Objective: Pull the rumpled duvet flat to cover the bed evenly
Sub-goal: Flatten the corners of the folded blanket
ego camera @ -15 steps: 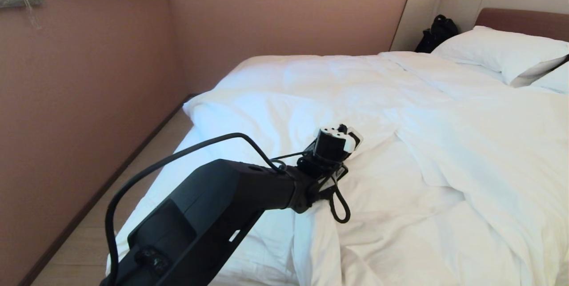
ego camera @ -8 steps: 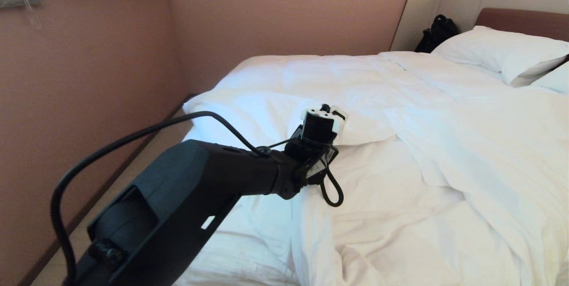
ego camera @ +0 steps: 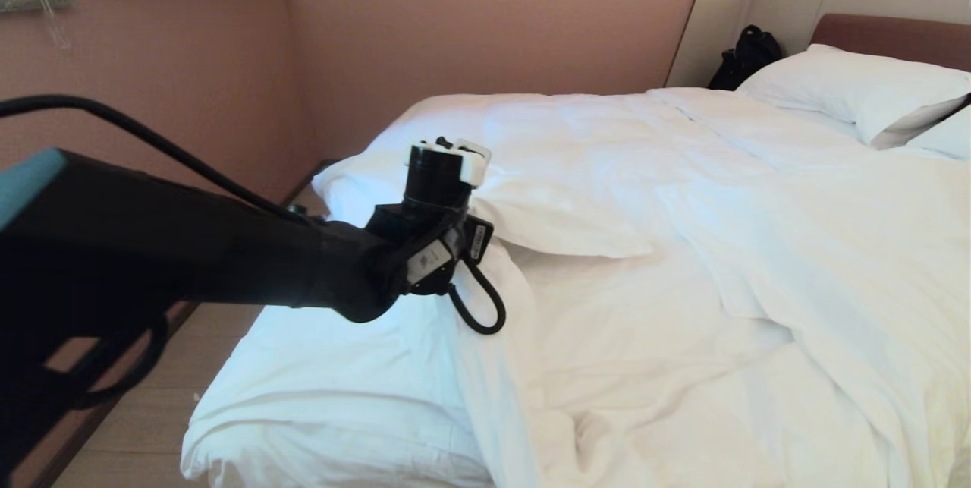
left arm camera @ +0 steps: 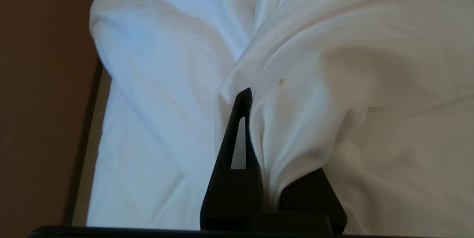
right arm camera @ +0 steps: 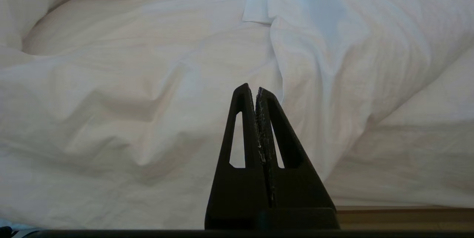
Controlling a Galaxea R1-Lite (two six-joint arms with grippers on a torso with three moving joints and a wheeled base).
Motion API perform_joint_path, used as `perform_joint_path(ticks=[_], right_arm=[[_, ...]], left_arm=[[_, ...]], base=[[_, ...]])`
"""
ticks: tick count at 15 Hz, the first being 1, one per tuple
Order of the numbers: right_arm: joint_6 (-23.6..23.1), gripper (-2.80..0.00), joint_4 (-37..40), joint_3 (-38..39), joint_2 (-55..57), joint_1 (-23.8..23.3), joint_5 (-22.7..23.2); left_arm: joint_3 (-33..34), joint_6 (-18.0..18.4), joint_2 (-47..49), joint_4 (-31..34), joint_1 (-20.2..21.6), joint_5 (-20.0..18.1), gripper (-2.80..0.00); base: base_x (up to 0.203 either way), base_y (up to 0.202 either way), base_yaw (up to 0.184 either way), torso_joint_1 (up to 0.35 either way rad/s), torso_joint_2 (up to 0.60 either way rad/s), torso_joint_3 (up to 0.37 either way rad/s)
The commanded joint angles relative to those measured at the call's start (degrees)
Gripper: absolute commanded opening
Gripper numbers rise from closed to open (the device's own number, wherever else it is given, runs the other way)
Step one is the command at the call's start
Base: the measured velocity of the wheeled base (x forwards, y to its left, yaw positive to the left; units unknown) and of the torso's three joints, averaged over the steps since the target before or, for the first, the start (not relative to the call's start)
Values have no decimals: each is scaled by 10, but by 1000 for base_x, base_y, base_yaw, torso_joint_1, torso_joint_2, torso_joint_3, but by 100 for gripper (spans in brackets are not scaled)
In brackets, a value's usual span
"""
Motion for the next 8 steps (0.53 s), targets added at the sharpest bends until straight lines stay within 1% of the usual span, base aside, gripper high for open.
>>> perform_joint_path(ticks=[1, 3, 5, 6, 8], right_arm=[[0, -280, -1, 0, 1, 0, 0], [0, -280, -1, 0, 1, 0, 0], [0, -280, 0, 0, 1, 0, 0], [0, -280, 0, 0, 1, 0, 0], [0, -280, 0, 0, 1, 0, 0]], left_arm=[[112, -6, -126, -14, 17, 1, -280], [214, -11, -207, -28, 33, -1, -280], [296, -13, -284, -35, 56, -7, -280], [331, -15, -319, -37, 73, -13, -280], [378, -27, -386, -39, 104, -27, -280]], base=[[0, 0, 0, 0, 0, 0], [0, 0, 0, 0, 0, 0], [0, 0, 0, 0, 0, 0], [0, 0, 0, 0, 0, 0], [0, 0, 0, 0, 0, 0]])
